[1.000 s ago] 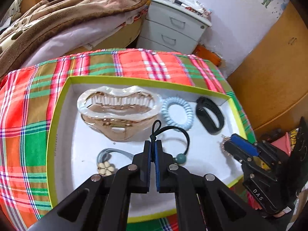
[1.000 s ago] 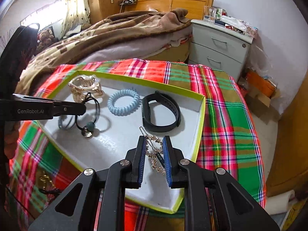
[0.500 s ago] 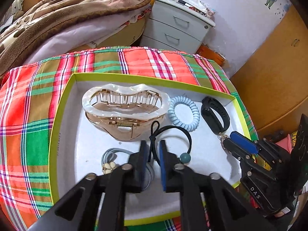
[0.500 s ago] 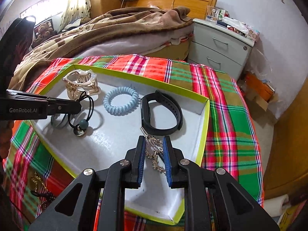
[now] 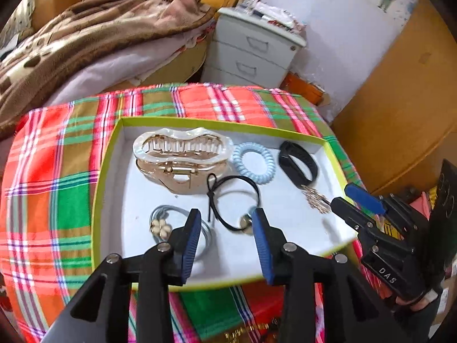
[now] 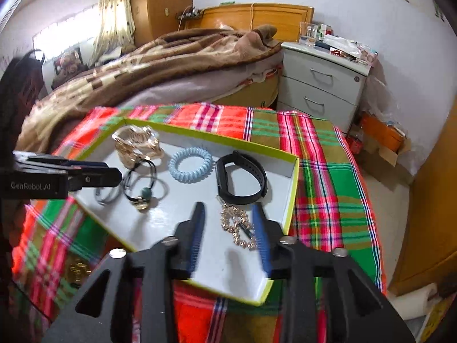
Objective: Organize jewelry
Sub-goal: 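Move both tools back over the remaining jewelry pile, then grasp the lavender coil hair tie with the right tool while the left tool grasps the dark beaded bracelet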
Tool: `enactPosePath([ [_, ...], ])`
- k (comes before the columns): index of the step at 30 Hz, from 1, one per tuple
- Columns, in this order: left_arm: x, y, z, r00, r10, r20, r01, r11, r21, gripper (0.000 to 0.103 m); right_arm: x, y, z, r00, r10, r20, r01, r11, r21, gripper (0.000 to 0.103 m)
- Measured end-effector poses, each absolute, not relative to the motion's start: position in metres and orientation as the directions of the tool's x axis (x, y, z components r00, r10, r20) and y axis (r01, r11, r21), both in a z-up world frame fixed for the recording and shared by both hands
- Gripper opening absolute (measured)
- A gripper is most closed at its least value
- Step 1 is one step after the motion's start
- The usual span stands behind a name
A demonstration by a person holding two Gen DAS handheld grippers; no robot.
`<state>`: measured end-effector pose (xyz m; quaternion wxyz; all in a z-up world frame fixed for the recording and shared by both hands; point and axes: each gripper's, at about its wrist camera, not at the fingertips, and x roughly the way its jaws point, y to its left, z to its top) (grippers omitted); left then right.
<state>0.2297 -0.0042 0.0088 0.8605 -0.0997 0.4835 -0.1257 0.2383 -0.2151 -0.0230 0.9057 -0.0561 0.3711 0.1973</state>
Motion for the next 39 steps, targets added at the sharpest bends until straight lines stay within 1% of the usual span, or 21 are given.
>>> enactPosePath([
  [2,0.216,-0.003,0.018,0.518,-0.327,-0.790,0.140,0.944,-0.298,0.043,0.227,-0.220,-0.018,0.649,0.348,-0.676,-0.408,0.910,0.077,0.039],
  [6,0.193,0.001,0.025,0.528,-0.355,-0.771,0.153,0.933,-0.325,0.045,0.201,-0.224,-0.018,0.605,0.441,-0.663,-0.469,0.870,0.152,0.039],
  [8,0.182,0.001,0.025,0.531,-0.358,-0.768,0.159,0.932,-0.325,0.045,0.188,-0.221,-0.020,0.576,0.472,-0.667,-0.514,0.844,0.154,0.039],
  [11,0.166,0.004,0.020,0.521,-0.358,-0.775,0.154,0.932,-0.327,0.045,0.173,-0.212,-0.029,0.537,0.481,-0.693,-0.564,0.816,0.129,0.039],
  [14,0.155,0.008,0.016,0.516,-0.357,-0.779,0.135,0.932,-0.337,0.045,0.166,-0.204,-0.040,0.493,0.491,-0.718,-0.587,0.797,0.141,0.039],
  [19,0.136,0.018,0.011,0.514,-0.355,-0.781,0.104,0.929,-0.355,0.045,0.160,-0.198,-0.048,0.423,0.547,-0.722,-0.649,0.739,0.179,0.039],
  [25,0.122,0.026,0.004,0.509,-0.333,-0.794,0.066,0.934,-0.350,0.045,0.160,-0.186,-0.059,0.383,0.521,-0.763,-0.681,0.717,0.148,0.039],
  [32,0.117,0.029,-0.001,0.502,-0.321,-0.803,0.048,0.938,-0.345,0.045,0.166,-0.177,-0.065,0.355,0.507,-0.786,-0.708,0.694,0.128,0.039],
  [33,0.117,0.029,-0.002,0.501,-0.321,-0.804,0.046,0.937,-0.346,0.045,0.166,-0.176,-0.066,0.352,0.504,-0.789,-0.712,0.691,0.124,0.038],
  [34,0.117,0.030,-0.002,0.500,-0.321,-0.804,0.044,0.937,-0.347,0.045,0.165,-0.176,-0.067,0.349,0.502,-0.791,-0.715,0.689,0.122,0.033],
  [35,0.117,0.030,-0.003,0.499,-0.320,-0.806,0.041,0.937,-0.347,0.045,0.165,-0.176,-0.067,0.353,0.494,-0.795,-0.714,0.692,0.113,0.026],
  [37,0.116,0.031,-0.004,0.498,-0.320,-0.806,0.038,0.937,-0.348,0.045,0.163,-0.177,-0.067,0.358,0.491,-0.794,-0.713,0.693,0.107,0.020],
  [39,0.117,0.031,-0.003,0.498,-0.320,-0.806,0.039,0.937,-0.347,0.045,0.161,-0.177,-0.066,0.359,0.487,-0.796,-0.712,0.694,0.104,0.017],
])
